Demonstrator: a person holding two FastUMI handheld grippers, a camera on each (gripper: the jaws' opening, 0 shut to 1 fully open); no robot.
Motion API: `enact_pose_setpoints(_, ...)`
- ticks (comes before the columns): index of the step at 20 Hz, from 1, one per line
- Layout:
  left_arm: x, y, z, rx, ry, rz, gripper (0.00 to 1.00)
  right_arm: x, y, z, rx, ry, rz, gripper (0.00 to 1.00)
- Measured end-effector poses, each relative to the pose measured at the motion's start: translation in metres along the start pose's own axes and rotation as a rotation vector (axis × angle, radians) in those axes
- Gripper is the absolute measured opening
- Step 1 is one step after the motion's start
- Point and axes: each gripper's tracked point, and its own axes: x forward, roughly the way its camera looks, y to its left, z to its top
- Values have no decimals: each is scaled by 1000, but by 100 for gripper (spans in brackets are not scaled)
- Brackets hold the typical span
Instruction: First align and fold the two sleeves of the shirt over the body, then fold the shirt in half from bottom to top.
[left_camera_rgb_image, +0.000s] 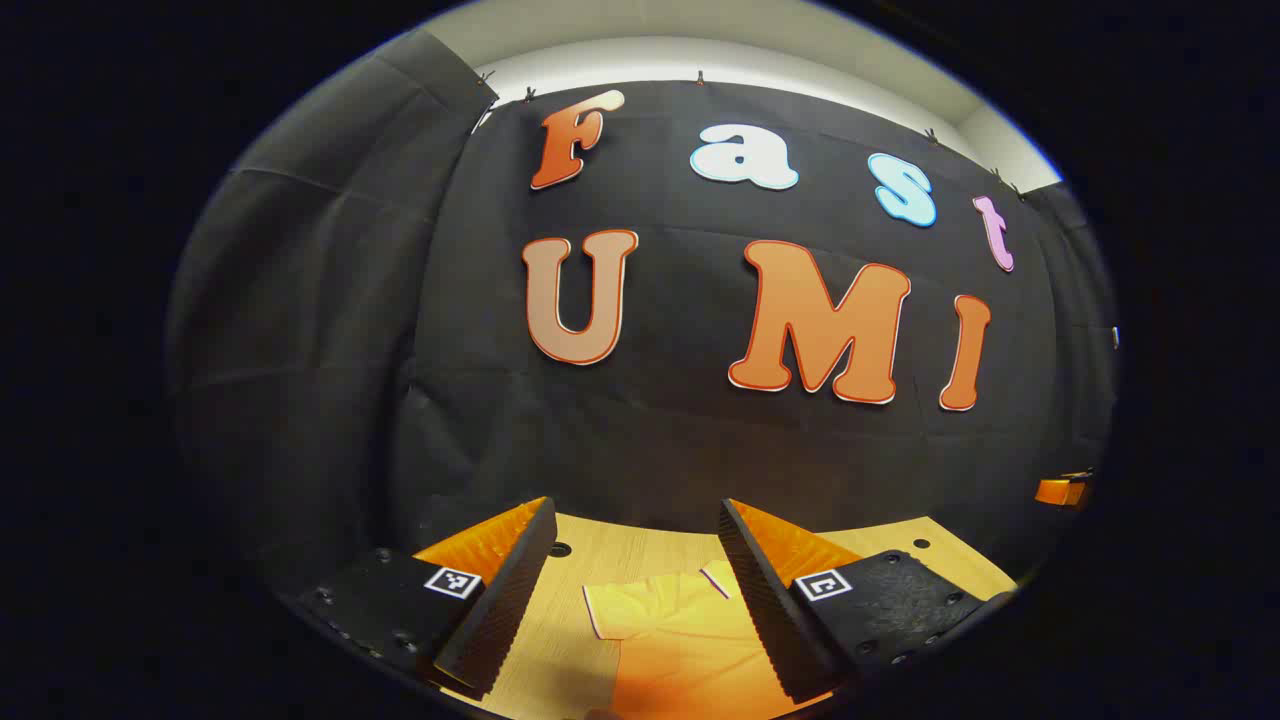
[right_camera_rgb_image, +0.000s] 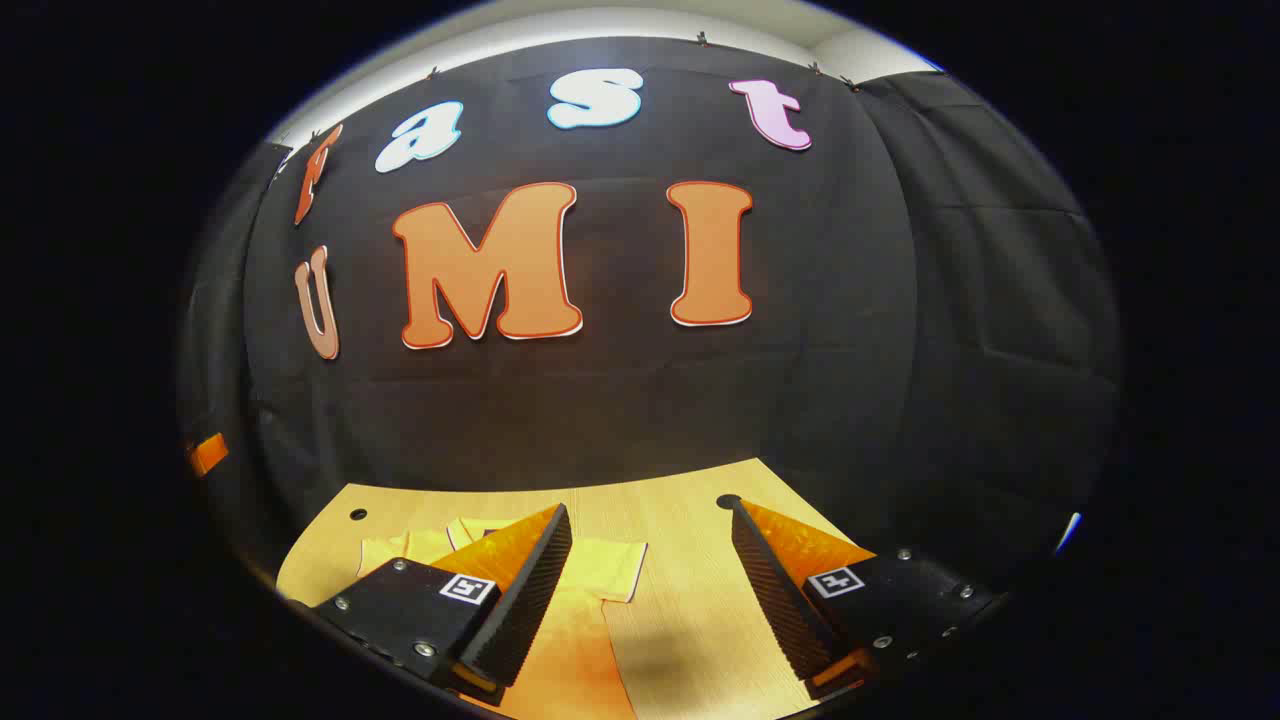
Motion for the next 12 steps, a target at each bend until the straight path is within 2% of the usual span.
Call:
enact_pose_setpoints(1,-1,-1,0,2,2,-1,98,2,2,0,0,7,0,100)
enact_pose_setpoints(5,-2,3,-2,-4,15,13,98,9,12,2,-8,21,7,98)
enact_pose_setpoints(7,-2,1,-4,-4,23,-9,98,4,18,6,-25,2,16,100)
enact_pose_setpoints(8,-2,3,-3,-4,28,-4,98,1,20,7,-29,-10,14,98)
enact_pose_setpoints(12,-11,4,1,5,21,-1,98,-1,17,-9,-17,32,19,98)
